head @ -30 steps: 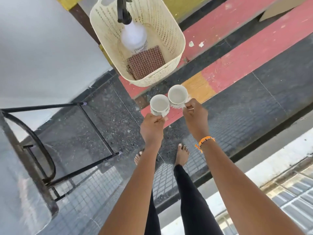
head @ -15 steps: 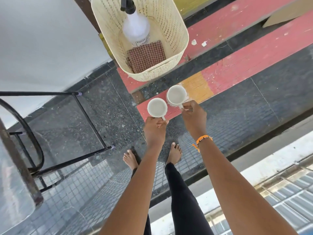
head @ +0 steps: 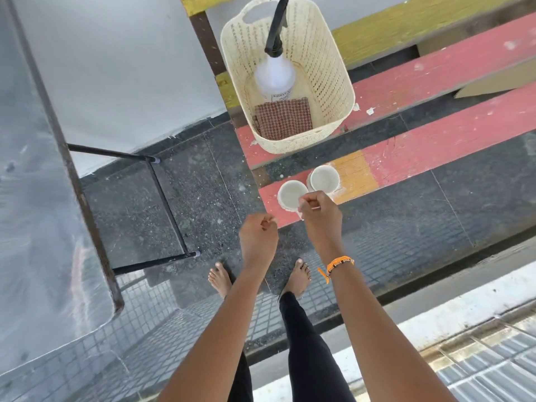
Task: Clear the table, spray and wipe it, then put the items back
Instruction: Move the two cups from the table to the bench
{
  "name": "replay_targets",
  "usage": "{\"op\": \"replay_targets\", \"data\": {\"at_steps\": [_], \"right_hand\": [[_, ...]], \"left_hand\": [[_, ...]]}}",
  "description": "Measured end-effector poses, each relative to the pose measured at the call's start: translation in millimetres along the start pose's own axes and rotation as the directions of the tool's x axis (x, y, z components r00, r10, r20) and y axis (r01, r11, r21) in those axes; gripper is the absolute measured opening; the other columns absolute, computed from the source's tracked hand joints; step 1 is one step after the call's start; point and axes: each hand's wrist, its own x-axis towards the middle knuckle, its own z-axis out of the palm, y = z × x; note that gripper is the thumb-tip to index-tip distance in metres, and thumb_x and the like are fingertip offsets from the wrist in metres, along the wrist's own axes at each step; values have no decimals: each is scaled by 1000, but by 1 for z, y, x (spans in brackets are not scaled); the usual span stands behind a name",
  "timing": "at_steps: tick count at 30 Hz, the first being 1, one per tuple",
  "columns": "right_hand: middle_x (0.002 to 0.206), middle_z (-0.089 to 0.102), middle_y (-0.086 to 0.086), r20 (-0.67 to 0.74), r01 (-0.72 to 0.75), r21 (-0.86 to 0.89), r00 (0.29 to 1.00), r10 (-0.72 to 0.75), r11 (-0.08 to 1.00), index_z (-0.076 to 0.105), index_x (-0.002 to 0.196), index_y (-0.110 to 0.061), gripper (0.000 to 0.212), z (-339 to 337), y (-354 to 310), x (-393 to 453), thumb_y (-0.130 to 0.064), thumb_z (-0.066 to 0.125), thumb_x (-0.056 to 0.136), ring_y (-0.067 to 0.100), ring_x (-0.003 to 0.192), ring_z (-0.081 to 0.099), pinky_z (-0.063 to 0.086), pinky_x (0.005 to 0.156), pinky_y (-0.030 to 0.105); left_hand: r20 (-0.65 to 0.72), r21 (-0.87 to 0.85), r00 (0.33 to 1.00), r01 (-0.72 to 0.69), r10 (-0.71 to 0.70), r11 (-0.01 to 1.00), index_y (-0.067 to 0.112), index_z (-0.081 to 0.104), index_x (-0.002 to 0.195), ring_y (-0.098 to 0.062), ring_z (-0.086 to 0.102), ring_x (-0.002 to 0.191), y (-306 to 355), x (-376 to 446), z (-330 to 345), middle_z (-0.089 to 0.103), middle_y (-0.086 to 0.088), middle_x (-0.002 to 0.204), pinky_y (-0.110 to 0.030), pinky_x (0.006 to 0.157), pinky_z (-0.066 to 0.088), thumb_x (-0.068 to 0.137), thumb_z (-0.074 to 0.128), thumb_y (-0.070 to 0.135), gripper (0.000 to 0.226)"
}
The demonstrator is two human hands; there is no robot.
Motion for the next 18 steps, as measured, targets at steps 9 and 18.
{"op": "replay_targets", "data": {"at_steps": [9, 18], "right_hand": [[76, 66, 5, 258, 226, 162, 930, -262, 961, 60, 83, -16, 6, 79, -129, -81, -14, 57, 88, 18, 72, 60, 50, 72, 36], [68, 63, -3, 440, 412, 234, 763, -474, 881, 59, 78, -23, 13, 189, -254, -141, -15, 58, 89, 9, 67, 61, 50, 73, 32]], "left_hand": [[-363, -430, 924, -53, -119, 901, 32, 67, 82, -6, 56, 69, 24, -24, -169, 65, 2, 87, -18, 63, 44, 87, 53, 12, 25], [-541, -603, 815, -202, -209, 772, 18, 69, 86, -17, 54, 75, 1, -32, -330, 67, -5, 88, -43, 83, 49, 87, 54, 7, 18]]}}
